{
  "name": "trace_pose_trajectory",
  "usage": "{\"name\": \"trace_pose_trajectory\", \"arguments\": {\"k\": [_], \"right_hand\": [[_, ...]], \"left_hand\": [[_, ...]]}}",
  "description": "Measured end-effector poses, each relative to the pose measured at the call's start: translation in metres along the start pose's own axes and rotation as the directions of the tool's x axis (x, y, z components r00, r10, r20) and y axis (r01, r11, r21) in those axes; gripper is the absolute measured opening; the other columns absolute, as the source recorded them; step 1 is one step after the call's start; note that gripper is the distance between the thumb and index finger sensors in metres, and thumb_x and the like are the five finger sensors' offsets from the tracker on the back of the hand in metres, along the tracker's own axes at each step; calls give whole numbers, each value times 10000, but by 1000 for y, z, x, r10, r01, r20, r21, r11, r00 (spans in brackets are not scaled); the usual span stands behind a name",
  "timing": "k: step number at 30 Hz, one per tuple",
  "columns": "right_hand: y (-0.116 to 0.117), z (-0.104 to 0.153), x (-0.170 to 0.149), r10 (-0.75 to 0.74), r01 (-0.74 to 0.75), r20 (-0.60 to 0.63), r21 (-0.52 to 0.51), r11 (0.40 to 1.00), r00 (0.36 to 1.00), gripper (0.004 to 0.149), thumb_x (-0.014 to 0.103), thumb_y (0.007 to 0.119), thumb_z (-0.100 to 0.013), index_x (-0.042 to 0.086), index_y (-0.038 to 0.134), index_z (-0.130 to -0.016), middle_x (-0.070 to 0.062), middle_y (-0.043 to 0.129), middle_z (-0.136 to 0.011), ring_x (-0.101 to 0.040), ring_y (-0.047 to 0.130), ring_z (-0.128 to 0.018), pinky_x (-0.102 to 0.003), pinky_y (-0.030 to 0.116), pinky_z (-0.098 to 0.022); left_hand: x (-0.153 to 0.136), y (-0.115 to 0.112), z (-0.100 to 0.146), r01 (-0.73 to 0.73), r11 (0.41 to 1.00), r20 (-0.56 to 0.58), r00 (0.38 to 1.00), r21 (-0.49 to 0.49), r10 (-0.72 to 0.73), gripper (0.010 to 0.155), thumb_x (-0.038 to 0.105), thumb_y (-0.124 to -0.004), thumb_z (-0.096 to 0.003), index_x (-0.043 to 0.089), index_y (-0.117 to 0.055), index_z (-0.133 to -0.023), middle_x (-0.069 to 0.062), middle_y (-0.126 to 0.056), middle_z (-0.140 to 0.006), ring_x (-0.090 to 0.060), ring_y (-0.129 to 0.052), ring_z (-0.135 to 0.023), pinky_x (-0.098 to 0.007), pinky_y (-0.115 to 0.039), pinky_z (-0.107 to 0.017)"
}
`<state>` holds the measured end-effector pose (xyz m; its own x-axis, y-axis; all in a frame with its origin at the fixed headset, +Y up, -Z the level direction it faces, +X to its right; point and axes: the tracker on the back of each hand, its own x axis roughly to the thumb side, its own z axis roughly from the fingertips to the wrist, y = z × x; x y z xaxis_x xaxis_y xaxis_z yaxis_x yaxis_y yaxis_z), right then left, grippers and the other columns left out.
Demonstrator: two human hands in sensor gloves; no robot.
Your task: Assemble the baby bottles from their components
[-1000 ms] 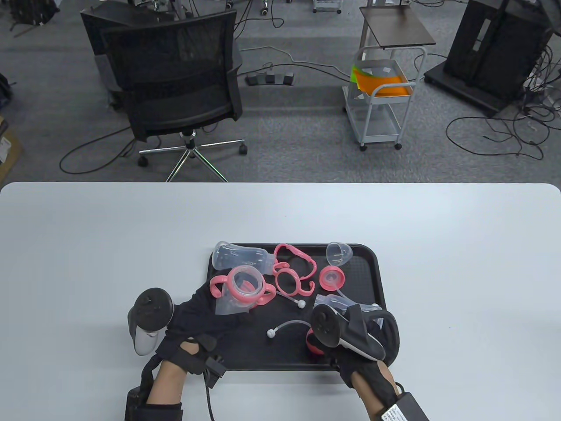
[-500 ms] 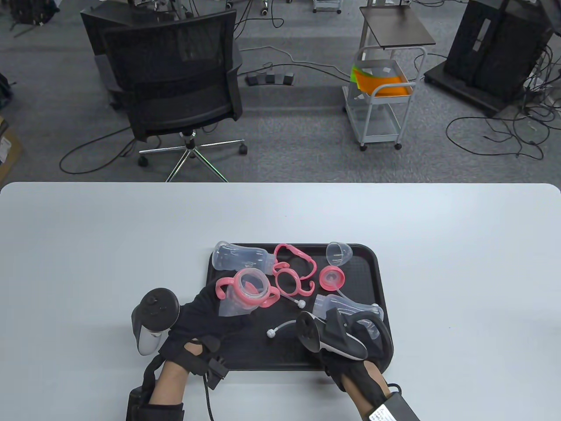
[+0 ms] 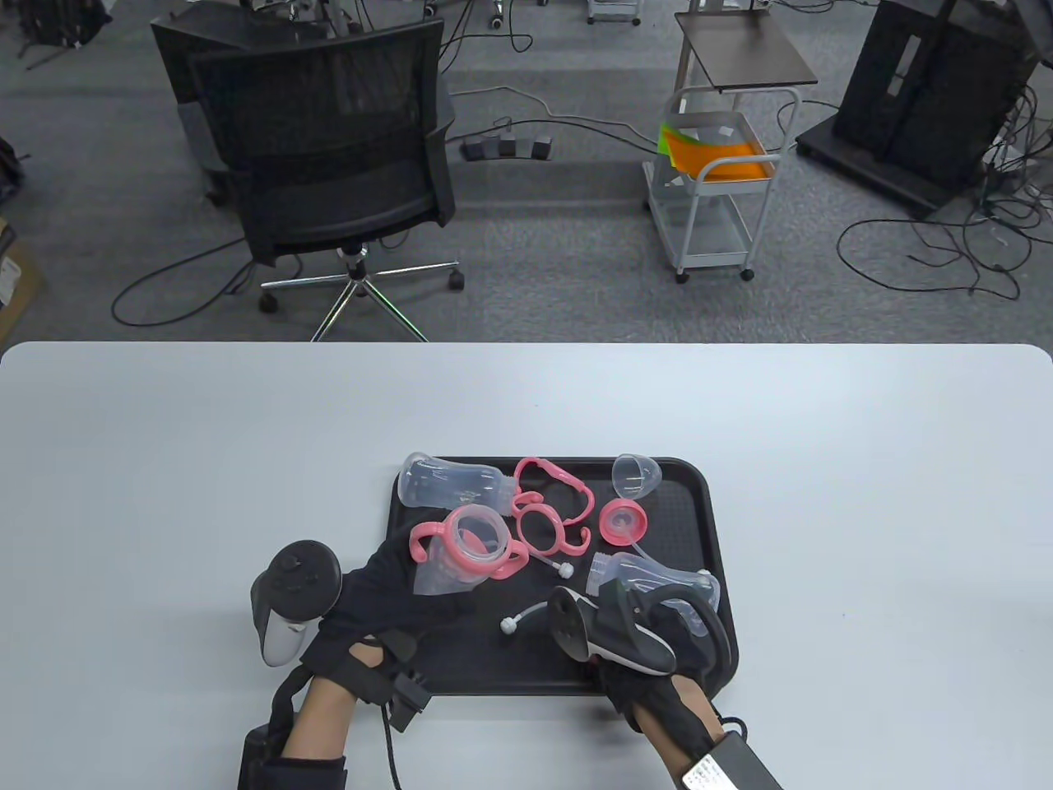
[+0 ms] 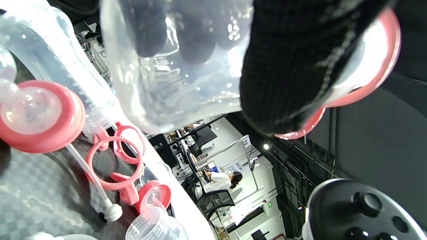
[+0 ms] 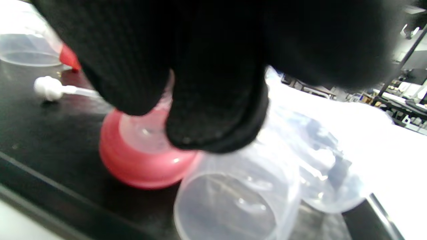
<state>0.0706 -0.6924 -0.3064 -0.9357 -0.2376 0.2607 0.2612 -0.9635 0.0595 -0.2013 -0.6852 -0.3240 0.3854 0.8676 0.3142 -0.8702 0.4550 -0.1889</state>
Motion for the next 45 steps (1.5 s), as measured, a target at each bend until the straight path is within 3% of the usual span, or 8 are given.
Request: {"name": "trace_pose_trajectory", "arguments": {"k": [15, 19, 26, 45], "right_hand": [[-20, 11, -1, -18, 19, 13, -155, 988, 1000, 428, 331, 917, -364, 141, 954, -746, -76, 1063, -549, -112, 1112, -239, -250, 954, -76], [-30, 16, -3, -67, 67, 11, -258, 964, 998, 425, 343, 905, -366, 137, 958, -734, -67, 1066, -530, -110, 1111, -232, -249, 952, -71], [-40, 22, -4, -124, 129, 39, -340, 932, 992, 424, 362, 892, -369, 139, 959, -724, -52, 1068, -516, -105, 1111, -225, -248, 953, -70], [-71, 44, -21, -369, 369, 115, -542, 755, 922, 428, 372, 870, -382, 128, 954, -723, -47, 1063, -502, -100, 1104, -209, -245, 945, -63]], "left_hand": [[-1, 1, 1, -4, 1000, -4, 1000, 15, 4, 967, 517, -1122, -323, 328, -570, -1094, 35, -685, -1109, -400, -714, -1034, -730, -465, -753], [-2, 1, 0, -10, 1000, -13, 1000, 8, 10, 971, 526, -1119, -329, 330, -562, -1099, 35, -679, -1114, -405, -706, -1040, -733, -459, -754], [-3, 2, 1, -9, 1000, -15, 1000, 18, 9, 967, 513, -1124, -325, 332, -568, -1095, 37, -684, -1109, -419, -706, -1032, -734, -458, -752], [-4, 5, 2, -26, 999, -25, 999, 33, 27, 967, 512, -1121, -330, 333, -561, -1098, 36, -675, -1114, -419, -699, -1037, -732, -451, -756]]}}
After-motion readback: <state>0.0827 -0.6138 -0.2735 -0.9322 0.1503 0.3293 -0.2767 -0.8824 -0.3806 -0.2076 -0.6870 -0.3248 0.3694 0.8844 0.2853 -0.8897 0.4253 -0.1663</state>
